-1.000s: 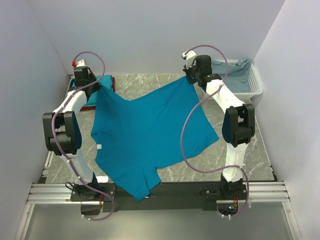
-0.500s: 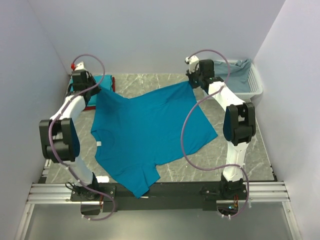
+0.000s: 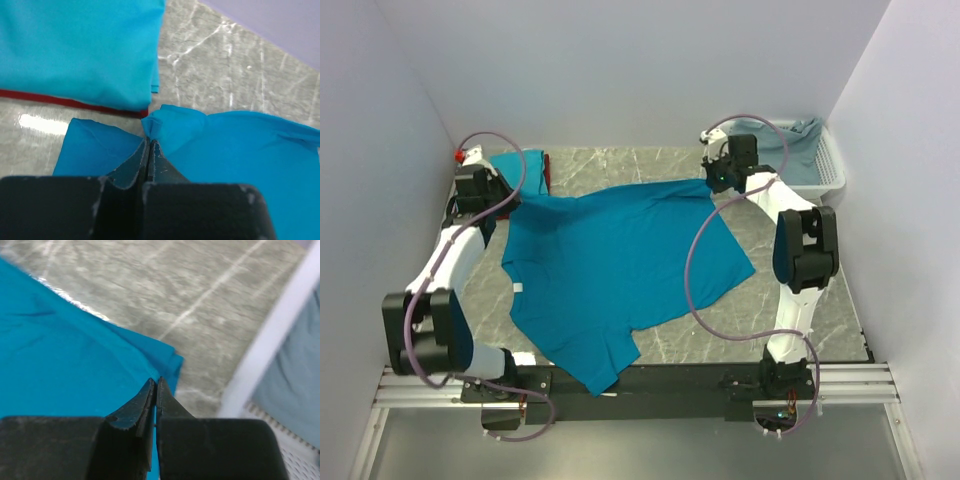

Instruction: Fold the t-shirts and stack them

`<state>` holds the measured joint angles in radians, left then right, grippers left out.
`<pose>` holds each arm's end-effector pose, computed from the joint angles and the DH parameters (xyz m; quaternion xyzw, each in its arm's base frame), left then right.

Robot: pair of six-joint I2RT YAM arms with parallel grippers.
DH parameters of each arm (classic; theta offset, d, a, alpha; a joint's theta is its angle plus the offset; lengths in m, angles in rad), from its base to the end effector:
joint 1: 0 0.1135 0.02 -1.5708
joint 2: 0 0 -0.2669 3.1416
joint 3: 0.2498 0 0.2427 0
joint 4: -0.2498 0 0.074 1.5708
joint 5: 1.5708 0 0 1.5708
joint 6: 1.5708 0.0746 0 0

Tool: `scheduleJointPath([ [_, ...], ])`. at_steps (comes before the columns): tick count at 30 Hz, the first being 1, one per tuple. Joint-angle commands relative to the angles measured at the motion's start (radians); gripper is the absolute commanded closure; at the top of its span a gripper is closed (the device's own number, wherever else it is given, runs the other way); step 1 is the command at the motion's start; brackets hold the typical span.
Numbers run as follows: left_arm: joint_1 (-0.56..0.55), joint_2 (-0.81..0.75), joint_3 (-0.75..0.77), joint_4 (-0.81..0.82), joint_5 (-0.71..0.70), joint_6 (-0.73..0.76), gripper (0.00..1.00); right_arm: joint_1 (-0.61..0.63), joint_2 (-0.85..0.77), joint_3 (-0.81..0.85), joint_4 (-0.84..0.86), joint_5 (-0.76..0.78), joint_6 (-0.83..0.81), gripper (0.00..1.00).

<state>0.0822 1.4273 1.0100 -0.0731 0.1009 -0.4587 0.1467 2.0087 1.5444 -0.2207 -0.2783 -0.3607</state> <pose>0.3513 0.0214 0.2674 -0.2038 0.8323 -0.1386 0.4965 0.4750 0.0909 0.2114 -0.2821 0.8512 0.0793 0.4354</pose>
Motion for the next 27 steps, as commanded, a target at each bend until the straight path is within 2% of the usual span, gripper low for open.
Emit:
scheduleJointPath([
  [1,0.004,-0.097,-0.046,0.003,0.02,-0.02,1.0,-0.03,-0.056,0.016,0.03,0.002,0.002,1.0],
  [15,0.004,-0.258,-0.145,-0.077,0.057,-0.044,1.0,-0.038,0.027,0.144,0.012,0.068,-0.004,1.0],
  [27,0.004,-0.263,-0.117,-0.111,0.023,-0.009,1.0,-0.03,0.036,0.123,-0.012,0.013,-0.038,1.0],
])
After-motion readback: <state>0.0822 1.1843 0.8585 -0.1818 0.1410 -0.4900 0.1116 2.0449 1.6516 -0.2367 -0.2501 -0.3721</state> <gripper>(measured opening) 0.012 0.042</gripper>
